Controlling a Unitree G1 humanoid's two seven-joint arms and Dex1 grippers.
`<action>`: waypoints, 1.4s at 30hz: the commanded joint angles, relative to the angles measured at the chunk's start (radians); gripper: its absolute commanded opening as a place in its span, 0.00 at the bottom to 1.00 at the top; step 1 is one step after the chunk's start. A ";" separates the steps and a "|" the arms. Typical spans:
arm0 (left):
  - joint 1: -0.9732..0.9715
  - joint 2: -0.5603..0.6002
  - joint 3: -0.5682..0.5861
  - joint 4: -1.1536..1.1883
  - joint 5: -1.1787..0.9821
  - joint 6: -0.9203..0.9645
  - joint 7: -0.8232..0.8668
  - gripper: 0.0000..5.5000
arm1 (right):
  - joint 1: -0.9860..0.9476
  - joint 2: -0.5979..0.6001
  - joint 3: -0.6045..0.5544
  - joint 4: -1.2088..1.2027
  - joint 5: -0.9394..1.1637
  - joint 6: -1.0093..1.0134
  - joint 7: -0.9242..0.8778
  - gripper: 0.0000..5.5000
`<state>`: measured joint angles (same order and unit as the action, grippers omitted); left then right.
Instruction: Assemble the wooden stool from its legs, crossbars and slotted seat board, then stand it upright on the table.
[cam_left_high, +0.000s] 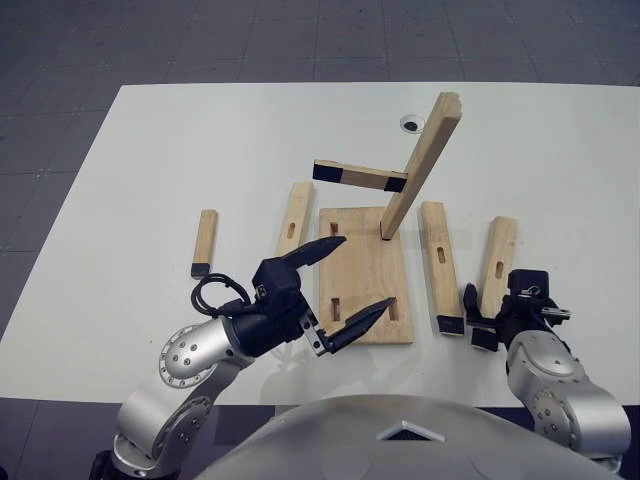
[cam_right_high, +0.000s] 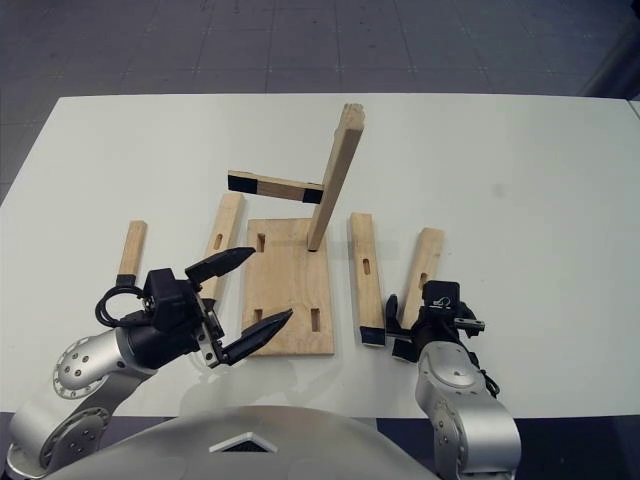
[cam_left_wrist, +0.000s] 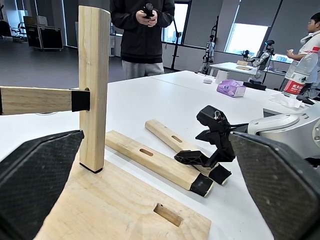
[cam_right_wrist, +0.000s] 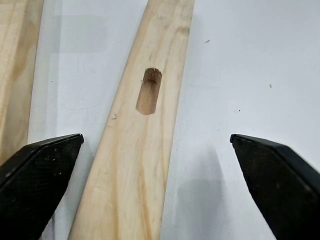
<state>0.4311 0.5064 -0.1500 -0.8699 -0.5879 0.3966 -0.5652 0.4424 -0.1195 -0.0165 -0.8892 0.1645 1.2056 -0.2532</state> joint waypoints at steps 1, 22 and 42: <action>0.006 0.012 0.011 -0.018 -0.012 0.019 0.015 0.98 | 0.024 0.087 -0.052 0.038 -0.016 0.139 -0.006 1.00; 0.012 0.017 0.019 -0.034 -0.031 0.034 0.046 0.98 | 0.020 0.152 -0.096 0.037 -0.045 0.225 0.049 0.43; -0.041 0.053 0.111 0.070 -0.118 0.040 -0.031 0.98 | -0.442 -0.010 -0.611 -0.047 0.353 -0.238 0.484 0.37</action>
<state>0.4077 0.5417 -0.0614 -0.8219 -0.6947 0.4248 -0.5804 -0.0084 -0.1220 -0.6035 -0.9017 0.4480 1.0258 0.1750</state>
